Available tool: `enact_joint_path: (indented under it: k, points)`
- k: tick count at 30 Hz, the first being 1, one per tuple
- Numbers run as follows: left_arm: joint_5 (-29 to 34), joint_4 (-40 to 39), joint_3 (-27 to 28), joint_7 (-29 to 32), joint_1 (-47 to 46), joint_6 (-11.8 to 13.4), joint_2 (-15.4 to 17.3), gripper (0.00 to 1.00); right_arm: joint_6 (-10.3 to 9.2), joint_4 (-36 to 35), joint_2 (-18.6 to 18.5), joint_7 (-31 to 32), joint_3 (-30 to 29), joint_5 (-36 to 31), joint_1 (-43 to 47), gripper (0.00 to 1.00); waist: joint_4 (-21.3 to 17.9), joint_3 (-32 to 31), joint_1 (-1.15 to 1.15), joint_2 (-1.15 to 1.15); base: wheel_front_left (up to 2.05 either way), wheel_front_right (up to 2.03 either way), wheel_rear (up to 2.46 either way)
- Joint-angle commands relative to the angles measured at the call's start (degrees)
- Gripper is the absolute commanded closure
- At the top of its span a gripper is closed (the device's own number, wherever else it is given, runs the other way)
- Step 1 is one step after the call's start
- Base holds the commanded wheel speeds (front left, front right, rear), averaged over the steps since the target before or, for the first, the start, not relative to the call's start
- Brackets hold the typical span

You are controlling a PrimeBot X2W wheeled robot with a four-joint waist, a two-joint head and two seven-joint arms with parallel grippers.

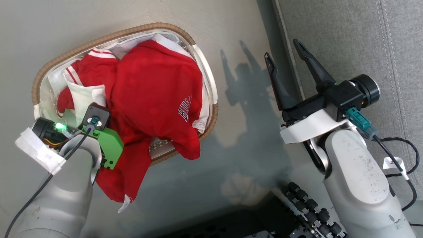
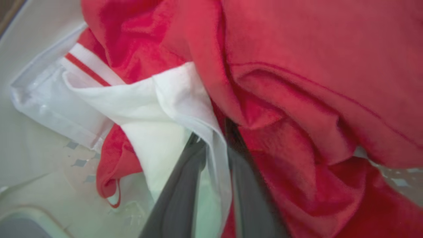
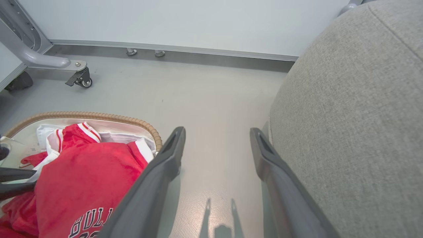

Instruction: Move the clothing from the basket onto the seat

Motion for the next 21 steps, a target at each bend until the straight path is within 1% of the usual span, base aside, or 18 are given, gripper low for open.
enact_joint_path:
  k: [1,5,9,12,17,21]
  points:
    - [-0.4,0.0,-0.3,0.0,-1.2,-0.3,0.1,1.0,-0.06,-0.1,-0.1,-0.1,-0.1,-0.3,-0.3,0.0,0.1,0.0,0.0,0.0,0.0,0.0,0.0]
    - [-1.1,-0.2,-0.8,0.0,-1.1,-0.7,-0.1,1.0,-0.06,0.6,-0.1,-0.1,-0.6,-0.5,-0.1,0.0,0.2,-0.7,0.0,0.0,0.0,0.0,0.0]
    - [-2.2,-1.0,-0.8,0.0,0.6,-0.7,-0.7,1.0,-0.06,1.0,-0.1,-0.1,-1.2,-0.5,0.2,0.0,0.1,-2.9,0.0,0.0,0.0,0.0,0.0]
    - [-3.4,-2.1,-0.2,0.0,2.9,-0.8,-1.0,1.0,-0.06,1.3,-0.1,-0.1,-1.4,-0.5,0.8,0.0,0.2,-6.5,0.0,0.0,0.0,0.0,0.0]
    - [-5.0,-4.9,0.7,0.0,6.7,-0.1,-1.8,1.0,-0.06,2.4,-0.1,-0.1,-1.9,-0.7,2.3,0.0,1.0,-12.4,0.0,0.0,0.0,0.0,0.0]
    - [-4.1,-7.4,-0.1,0.0,10.0,0.5,-2.3,1.0,-0.06,3.0,-0.1,-0.1,-2.4,-2.3,4.1,0.0,2.4,-17.4,0.0,0.0,0.0,0.0,0.0]
